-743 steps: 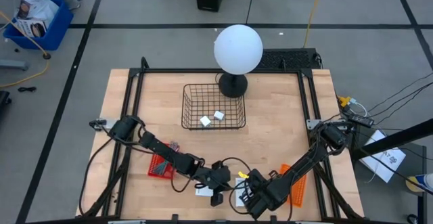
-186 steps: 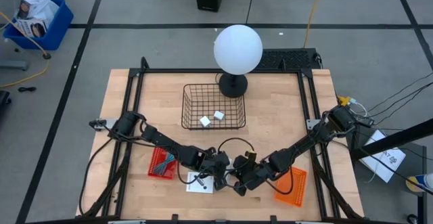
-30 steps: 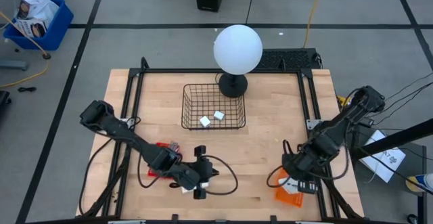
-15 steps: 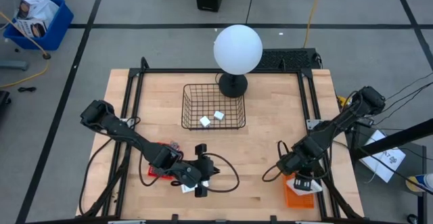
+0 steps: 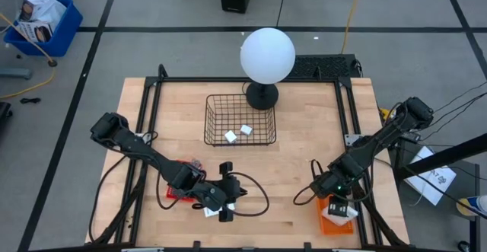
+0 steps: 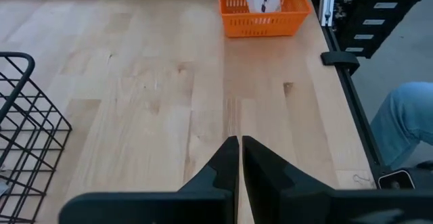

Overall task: Pick and place items into bin
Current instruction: Put the right white card reader box into the orange basket, then put the white card reader box into the orange basket

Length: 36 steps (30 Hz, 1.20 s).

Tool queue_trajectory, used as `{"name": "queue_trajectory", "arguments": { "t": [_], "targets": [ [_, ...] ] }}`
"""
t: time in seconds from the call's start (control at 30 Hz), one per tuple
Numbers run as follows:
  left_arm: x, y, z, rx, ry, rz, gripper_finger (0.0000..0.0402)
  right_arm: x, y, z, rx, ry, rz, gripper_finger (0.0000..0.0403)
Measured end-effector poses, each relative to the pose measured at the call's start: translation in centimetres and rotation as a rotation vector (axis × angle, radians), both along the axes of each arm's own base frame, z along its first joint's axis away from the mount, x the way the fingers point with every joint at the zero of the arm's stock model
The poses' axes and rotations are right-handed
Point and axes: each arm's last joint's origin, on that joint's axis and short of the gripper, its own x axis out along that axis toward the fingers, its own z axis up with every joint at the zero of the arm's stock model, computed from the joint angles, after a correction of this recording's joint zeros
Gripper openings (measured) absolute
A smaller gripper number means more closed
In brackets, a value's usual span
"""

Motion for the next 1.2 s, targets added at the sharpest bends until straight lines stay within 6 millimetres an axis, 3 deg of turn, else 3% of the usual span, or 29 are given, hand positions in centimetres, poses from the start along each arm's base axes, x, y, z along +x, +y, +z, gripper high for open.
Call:
{"name": "queue_trajectory", "arguments": {
  "t": [0.2,0.37,0.5,0.7,0.87,1.03,1.2],
  "targets": [
    [0.0,-0.1,0.0,-0.009,0.006,-0.015,0.0024,-0.1,-0.1,0.0,-0.011,-0.006,0.021,0.0201],
    [0.0,-0.1,0.0,-0.004,0.006,-0.019,0.0024,-0.7,-0.5,0.3,-0.006,-0.059,0.238,0.0264],
    [0.0,0.0,0.0,0.003,0.006,-0.022,0.0024,-0.9,-1.2,0.4,-0.096,-0.055,0.269,0.0294],
    [0.0,0.0,0.0,0.036,0.005,-0.044,0.0024,0.0,-1.4,1.3,-0.069,-0.095,0.224,0.0309],
    [0.0,0.1,-0.1,0.016,0.017,-0.026,0.0024,2.8,-0.2,2.1,0.067,-0.368,0.159,0.031],
    [-0.8,-0.4,-0.6,-0.018,0.093,-0.039,0.0024,6.2,1.4,3.8,0.17,-0.882,0.099,0.031],
    [-1.5,-1.2,-0.9,-0.054,0.128,-0.038,0.0024,7.7,1.9,4.6,0.165,-1.198,0.079,0.031]
  ]
}}
